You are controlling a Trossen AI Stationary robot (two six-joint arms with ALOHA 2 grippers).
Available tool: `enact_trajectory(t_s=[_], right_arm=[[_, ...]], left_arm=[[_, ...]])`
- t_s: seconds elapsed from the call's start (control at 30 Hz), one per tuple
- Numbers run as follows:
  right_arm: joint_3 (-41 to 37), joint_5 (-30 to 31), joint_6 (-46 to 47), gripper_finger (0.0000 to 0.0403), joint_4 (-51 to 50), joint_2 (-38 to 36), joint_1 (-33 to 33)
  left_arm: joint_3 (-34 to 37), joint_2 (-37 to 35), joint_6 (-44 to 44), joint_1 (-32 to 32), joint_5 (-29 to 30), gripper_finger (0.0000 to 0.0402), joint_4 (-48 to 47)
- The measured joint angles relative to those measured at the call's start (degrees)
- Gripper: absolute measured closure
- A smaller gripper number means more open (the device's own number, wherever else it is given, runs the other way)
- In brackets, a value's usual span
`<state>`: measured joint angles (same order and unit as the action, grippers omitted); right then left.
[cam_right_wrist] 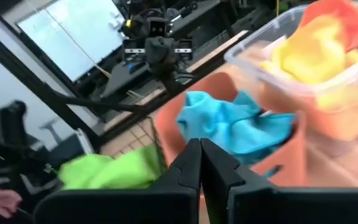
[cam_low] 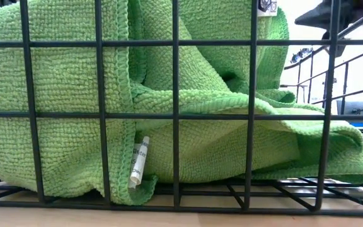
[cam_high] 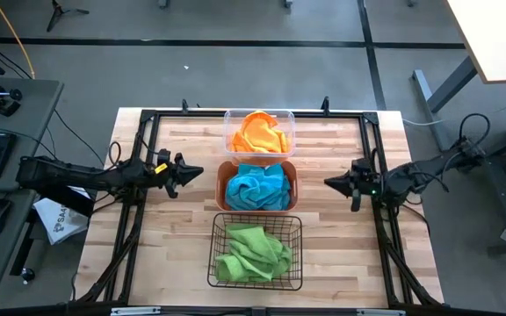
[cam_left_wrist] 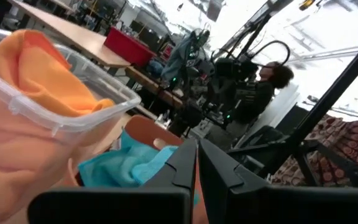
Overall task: Sort microfiber towel by color & place in baskets
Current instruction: Return to Home Position
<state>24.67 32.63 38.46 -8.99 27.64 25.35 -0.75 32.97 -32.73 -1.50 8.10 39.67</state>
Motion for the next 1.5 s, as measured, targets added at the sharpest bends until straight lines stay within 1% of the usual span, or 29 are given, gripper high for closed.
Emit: enact_trajectory(t_s=[0.07, 0.17, 0.33, 0.4, 0.57, 0.73, 0.8, 0.93, 1.1, 1.5], right_arm=[[-0.9, -0.2, -2.4, 0.0403, -2.2, -3.2, -1.2], [-3.0, -0.4, -6.6, 0.0403, -2.5, -8.0, -4.0], [-7.8, -7.3, -8.6, 0.0403, -0.5, -13.8, -10.5], [-10.6, -10.0, -9.7, 0.0403, 4.3, -15.0, -12.9], [-18.2, -17.5, -11.8, 0.0403, 20.4, -15.3, -17.5], [-24.1, -21.2, -12.0, 0.0403, 28.7, -15.4, -19.9], [-24.1, -21.8, -12.6, 0.0403, 27.2, -15.3, -20.2], [-24.1, -21.1, -17.8, 0.0403, 23.8, -15.3, -20.2], [-24.1, -17.2, -16.3, 0.0403, 11.8, -15.2, -20.2], [-24.0, -17.2, -16.0, 0.0403, 11.5, -14.1, -20.2]], left_arm=[[0.0, 0.0, 0.0, 0.0, 0.0, 0.0394, -0.6], [0.0, 0.0, 0.0, 0.0, 0.0, 0.0394, -1.4], [0.0, 0.0, 0.0, 0.0, 0.0, 0.0394, -1.5], [0.0, 0.0, 0.0, 0.0, 0.0, 0.0394, -1.5], [0.0, 0.0, 0.0, 0.0, 0.0, 0.0394, -1.5], [0.0, 0.0, 0.0, 0.0, 0.0, 0.0394, -1.5], [0.0, 0.0, 0.0, 0.0, 0.0, 0.0394, -1.5], [0.0, 0.0, 0.0, 0.0, 0.0, 0.0394, -1.5], [0.0, 0.0, 0.0, 0.0, 0.0, 0.0394, -1.5], [0.0, 0.0, 0.0, 0.0, 0.0, 0.0394, -2.5]])
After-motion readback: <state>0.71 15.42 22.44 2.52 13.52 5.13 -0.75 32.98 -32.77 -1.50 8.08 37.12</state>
